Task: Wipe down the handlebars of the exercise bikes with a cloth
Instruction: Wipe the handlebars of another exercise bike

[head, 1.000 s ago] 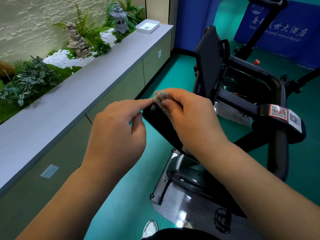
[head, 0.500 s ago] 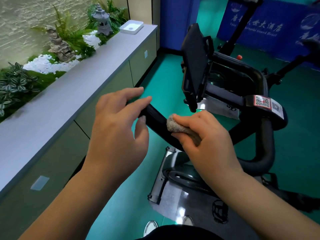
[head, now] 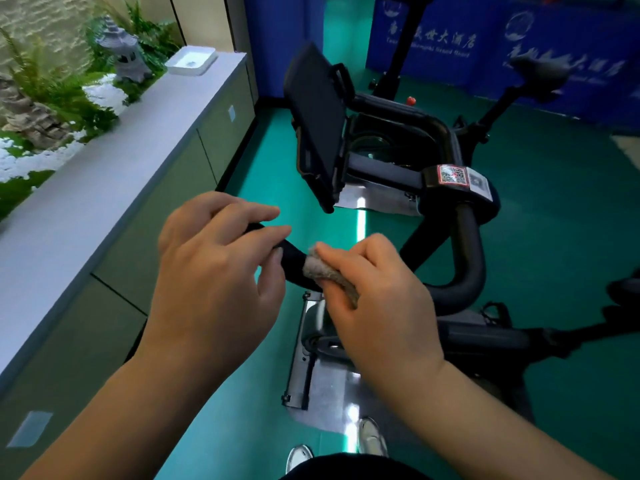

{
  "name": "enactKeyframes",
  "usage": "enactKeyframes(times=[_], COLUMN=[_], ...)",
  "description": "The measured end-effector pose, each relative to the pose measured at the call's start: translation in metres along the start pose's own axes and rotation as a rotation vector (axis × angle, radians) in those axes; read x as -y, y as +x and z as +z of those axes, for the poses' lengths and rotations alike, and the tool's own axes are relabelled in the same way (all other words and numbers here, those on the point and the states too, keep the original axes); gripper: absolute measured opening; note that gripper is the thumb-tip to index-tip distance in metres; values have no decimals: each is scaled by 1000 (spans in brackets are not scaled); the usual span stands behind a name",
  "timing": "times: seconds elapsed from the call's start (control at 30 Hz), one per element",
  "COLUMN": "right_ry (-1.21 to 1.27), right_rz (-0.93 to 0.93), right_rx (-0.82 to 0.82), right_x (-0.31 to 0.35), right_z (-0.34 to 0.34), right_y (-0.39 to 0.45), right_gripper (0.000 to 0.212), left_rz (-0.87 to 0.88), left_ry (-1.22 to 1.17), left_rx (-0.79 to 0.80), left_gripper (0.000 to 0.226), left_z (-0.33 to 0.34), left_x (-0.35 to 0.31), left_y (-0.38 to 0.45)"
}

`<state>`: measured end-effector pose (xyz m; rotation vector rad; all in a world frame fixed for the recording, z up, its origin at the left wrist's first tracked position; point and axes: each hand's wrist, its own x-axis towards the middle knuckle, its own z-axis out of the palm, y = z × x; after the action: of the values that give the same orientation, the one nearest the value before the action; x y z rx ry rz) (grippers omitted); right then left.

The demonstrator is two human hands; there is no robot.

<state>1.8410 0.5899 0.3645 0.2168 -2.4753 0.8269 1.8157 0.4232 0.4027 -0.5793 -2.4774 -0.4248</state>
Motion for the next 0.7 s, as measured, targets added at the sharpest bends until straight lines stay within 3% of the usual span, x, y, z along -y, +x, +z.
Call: enactKeyframes(times=[0.23, 0.47, 0.7], right_ry=[-60, 27, -36], right_rz=[203, 103, 151], right_rx=[-102, -77, -208], right_x=[-27, -5, -15], right_z=[-24, -3, -9], right_y=[-18, -19, -32], right_gripper=[27, 31, 28], left_rz=[31, 61, 60], left_ry=[-28, -3, -23], left_rx=[13, 37, 15], left_gripper=[19, 19, 19], left_z=[6, 11, 14], left_x=[0, -2, -1], left_y=[-1, -3, -5])
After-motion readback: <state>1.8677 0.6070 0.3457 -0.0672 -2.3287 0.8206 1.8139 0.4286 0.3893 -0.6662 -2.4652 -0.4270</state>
